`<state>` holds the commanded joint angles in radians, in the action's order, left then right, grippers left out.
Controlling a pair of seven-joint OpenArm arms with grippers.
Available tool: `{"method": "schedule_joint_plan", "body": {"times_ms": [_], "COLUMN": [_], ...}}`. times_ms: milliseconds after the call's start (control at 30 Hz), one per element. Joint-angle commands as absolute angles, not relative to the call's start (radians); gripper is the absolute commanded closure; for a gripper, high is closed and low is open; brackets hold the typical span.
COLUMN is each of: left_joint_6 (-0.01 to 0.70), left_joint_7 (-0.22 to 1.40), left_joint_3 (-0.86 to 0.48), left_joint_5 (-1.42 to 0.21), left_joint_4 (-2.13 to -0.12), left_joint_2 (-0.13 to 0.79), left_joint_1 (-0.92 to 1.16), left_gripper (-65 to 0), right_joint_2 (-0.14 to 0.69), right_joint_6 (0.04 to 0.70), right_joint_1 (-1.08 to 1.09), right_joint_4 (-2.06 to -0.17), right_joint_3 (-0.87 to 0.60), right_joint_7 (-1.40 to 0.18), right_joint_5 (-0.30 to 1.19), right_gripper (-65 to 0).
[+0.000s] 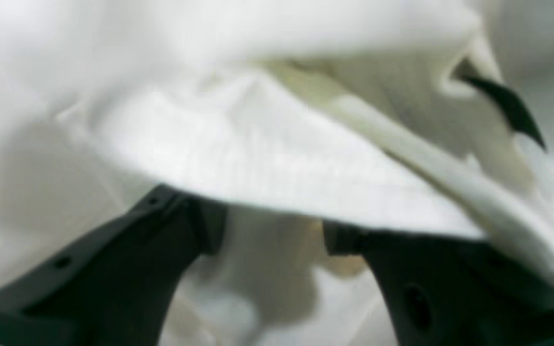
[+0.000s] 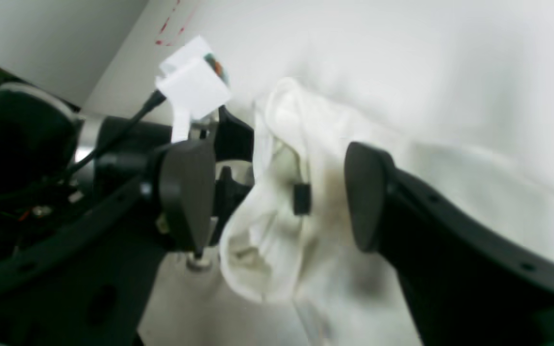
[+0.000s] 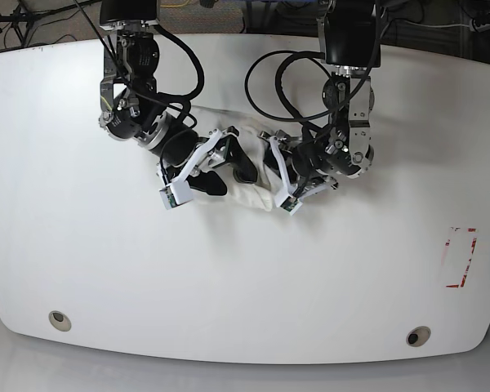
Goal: Fold the T-shirt properly
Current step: 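Press the folded bundle flat with both grippers and open them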
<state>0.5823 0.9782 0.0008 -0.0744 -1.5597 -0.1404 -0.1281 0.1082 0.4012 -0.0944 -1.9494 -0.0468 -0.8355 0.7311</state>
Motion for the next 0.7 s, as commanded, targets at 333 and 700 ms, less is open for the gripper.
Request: {"method": "schedule_joint_plan", "body": {"times_ms": [333, 700], "left_joint_6": [0.582, 0.584], "left_joint_7": [0.972, 0.97], "left_joint_3": [-0.001, -0.289], "left_joint_5": [-0.074, -0.074], "left_joint_4": [-1.837, -2.003], "left_joint_2": [-0.137, 0.051], "left_joint_1": [-0.128, -0.136], "left_gripper": [-31.2, -30.7], "right_joint_2": [0.114, 0.11], "right_joint_6": [0.407, 0.407], "right_joint_1": [-0.113, -0.111], "right_joint_4": [-1.957, -1.954], "right_joint_3": [-0.096, -0.084], "right_joint_7": [-0.84, -0.842], "right_joint_5": [0.731, 0.728], "right_gripper": [-40.7, -40.7]}}
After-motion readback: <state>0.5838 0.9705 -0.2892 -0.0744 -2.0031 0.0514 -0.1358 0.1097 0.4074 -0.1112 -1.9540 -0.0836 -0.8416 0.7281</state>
